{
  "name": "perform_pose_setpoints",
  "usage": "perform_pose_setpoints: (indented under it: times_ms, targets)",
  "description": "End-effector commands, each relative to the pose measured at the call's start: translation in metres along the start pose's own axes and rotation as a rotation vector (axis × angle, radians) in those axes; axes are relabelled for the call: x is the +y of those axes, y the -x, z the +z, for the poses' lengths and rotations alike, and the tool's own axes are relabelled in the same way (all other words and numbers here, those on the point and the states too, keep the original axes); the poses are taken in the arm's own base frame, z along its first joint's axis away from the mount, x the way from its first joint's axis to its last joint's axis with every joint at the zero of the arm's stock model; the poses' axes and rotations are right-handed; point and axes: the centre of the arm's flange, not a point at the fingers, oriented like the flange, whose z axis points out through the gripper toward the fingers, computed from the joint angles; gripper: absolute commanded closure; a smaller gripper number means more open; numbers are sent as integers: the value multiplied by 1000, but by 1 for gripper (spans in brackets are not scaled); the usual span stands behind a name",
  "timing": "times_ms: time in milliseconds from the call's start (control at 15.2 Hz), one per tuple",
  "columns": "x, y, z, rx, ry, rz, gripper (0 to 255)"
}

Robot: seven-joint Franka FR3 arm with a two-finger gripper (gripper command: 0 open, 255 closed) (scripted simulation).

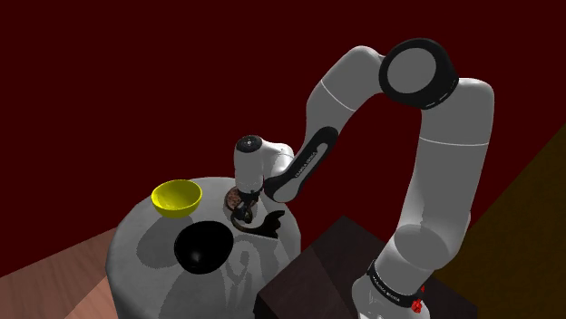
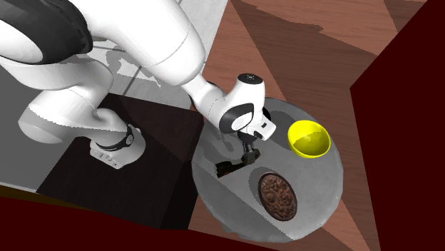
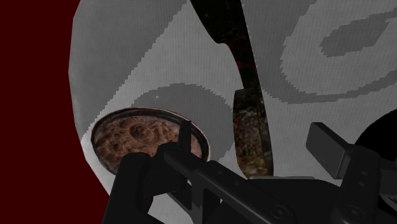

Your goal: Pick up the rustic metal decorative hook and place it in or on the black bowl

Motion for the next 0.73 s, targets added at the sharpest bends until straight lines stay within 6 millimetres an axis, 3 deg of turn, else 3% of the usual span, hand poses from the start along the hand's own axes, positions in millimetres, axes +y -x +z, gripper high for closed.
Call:
perform_pose_setpoints:
  times_ms: [0, 198, 264, 660]
  targets:
    - [0, 0, 0, 0, 0, 0, 0]
    - [0, 0, 0, 0, 0, 0, 0]
    - [0, 0, 0, 0, 0, 0, 255]
    - [0, 0, 0, 0, 0, 0, 255]
